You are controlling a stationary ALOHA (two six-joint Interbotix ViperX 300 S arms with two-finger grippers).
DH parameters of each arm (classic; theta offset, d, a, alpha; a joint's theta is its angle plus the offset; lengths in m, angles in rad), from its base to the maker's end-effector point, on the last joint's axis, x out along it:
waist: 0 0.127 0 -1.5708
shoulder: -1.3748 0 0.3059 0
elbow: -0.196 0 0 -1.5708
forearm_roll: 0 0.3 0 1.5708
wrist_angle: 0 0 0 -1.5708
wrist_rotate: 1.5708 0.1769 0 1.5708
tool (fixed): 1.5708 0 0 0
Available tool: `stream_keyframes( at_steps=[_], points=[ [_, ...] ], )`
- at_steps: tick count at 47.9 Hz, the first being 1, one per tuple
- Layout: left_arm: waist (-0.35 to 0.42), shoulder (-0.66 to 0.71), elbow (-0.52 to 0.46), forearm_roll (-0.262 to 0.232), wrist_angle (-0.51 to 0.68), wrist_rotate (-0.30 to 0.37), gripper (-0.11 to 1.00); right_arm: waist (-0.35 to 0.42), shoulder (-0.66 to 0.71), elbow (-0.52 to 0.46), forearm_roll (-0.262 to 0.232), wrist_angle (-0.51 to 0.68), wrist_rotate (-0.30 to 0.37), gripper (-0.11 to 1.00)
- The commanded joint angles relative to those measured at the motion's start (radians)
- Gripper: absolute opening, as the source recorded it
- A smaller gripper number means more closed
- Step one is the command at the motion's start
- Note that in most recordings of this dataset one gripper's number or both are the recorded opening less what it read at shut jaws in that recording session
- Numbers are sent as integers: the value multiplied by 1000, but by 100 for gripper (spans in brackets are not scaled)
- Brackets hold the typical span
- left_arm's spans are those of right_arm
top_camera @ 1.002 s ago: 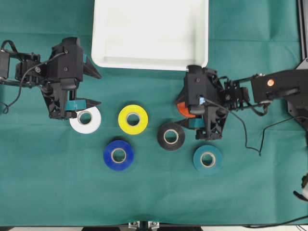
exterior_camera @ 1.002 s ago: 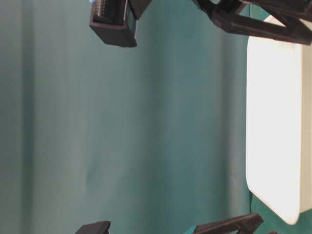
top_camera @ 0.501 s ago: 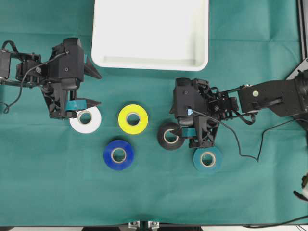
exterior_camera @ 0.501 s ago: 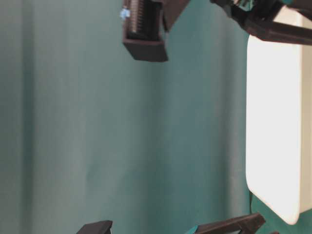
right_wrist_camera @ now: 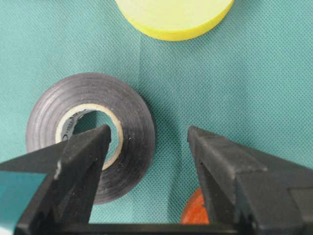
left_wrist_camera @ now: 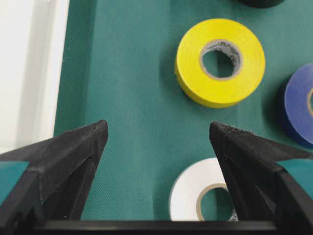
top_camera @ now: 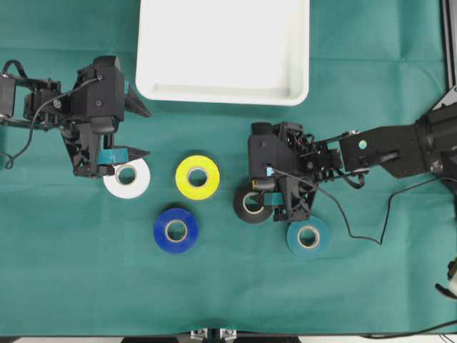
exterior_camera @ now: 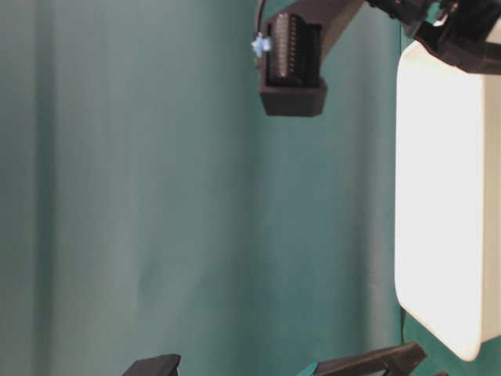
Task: Put the tape alternately from left to right into the white case.
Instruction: 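Move right gripper to the black tape roll and grasp it, then lift black tape with right gripper and place it in the white tray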
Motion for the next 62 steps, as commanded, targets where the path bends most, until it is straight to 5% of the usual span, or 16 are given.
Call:
stream_keyframes(
  at_steps=[1, 19, 29, 62],
  points=[
    [2, -8, -23, 0, -5, 2, 59, 5, -2, -21, -2, -11, 2, 72],
    [2, -8, -25, 0, -5, 0, 59, 5, 26, -32, 0, -11, 2, 69],
    [2, -8, -21, 0, -5, 0, 59, 5, 20, -44, -2, 5, 2, 27],
    [2, -8, -20, 0, -5, 0, 59, -43, -224, -41, -21, 153, 0, 26]
  ],
)
